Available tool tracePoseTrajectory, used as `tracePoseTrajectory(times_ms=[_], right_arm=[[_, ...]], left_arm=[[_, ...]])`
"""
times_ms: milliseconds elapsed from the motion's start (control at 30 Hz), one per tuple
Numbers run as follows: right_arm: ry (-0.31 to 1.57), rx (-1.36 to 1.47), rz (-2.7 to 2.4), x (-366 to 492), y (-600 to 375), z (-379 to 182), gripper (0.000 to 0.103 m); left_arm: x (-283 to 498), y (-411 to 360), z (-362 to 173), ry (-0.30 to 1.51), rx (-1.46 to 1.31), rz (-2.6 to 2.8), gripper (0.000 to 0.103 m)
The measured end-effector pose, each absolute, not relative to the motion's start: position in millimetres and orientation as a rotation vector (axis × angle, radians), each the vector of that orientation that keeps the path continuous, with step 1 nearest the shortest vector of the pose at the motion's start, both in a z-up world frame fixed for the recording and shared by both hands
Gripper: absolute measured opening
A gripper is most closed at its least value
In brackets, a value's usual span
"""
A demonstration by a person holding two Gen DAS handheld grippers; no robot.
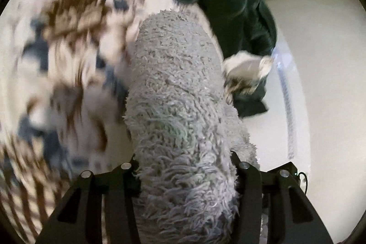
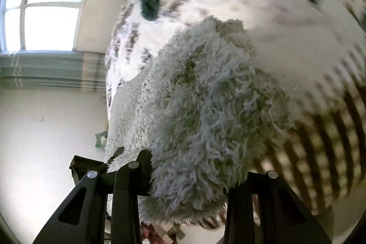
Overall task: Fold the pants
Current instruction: 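Lower the folded pants onto the bed and open both grippers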
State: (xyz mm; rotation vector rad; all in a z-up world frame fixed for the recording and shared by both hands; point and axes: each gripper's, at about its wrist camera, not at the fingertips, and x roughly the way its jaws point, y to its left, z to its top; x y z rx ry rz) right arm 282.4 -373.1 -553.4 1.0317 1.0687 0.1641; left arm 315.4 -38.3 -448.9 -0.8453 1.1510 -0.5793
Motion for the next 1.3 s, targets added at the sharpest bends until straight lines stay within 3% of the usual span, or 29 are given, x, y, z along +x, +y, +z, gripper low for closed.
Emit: tracePoseTrajectory(times_ms=[233, 433, 600, 800, 833, 900, 933, 1000, 1067, 1167, 1300], right_arm=[[0.987, 0.958, 0.220, 416.7, -299.1, -515.1, 0.037], [0.934, 0.918, 0.259, 569.1, -210.0, -526.4, 0.037], [0.937, 0.899, 0.287, 679.0, -149.2, -562.4, 0.037], [1.060, 0.820, 0.265, 743.2, -98.0, -616.3, 0.038], [1.081, 0.786, 0.248, 747.4, -92.2, -621.7, 0.041], [1.116, 0.704, 0.217, 742.0, -85.3, -629.1, 0.048], [1.134, 0.665, 0.197, 741.0, -82.0, -630.6, 0.057], [1.170, 0.593, 0.162, 733.4, -78.2, -632.5, 0.065], [1.197, 0.523, 0.109, 729.9, -76.7, -631.2, 0.089], [1.209, 0.415, 0.035, 720.0, -79.0, -623.4, 0.099], [1.192, 0.301, -0.039, 708.5, -79.9, -598.5, 0.101]], left_arm=[[439.4, 36.0, -426.4, 1.048, -0.855, -0.596, 0.045], [583.5, 113.1, -431.7, 1.001, -0.792, -0.573, 0.045], [677.3, 164.5, -459.8, 0.982, -0.727, -0.539, 0.046], [723.2, 196.8, -532.8, 1.164, -0.599, -0.398, 0.054], [718.8, 200.7, -542.2, 1.187, -0.575, -0.384, 0.057], [709.0, 206.5, -546.6, 1.174, -0.553, -0.365, 0.074], [703.2, 208.9, -546.2, 1.171, -0.553, -0.351, 0.076], [694.5, 211.6, -544.1, 1.176, -0.559, -0.333, 0.077], [689.1, 208.9, -537.3, 1.173, -0.516, -0.299, 0.078], [682.1, 201.4, -518.5, 1.166, -0.416, -0.216, 0.079], [677.3, 186.0, -496.7, 1.148, -0.272, -0.095, 0.085]])
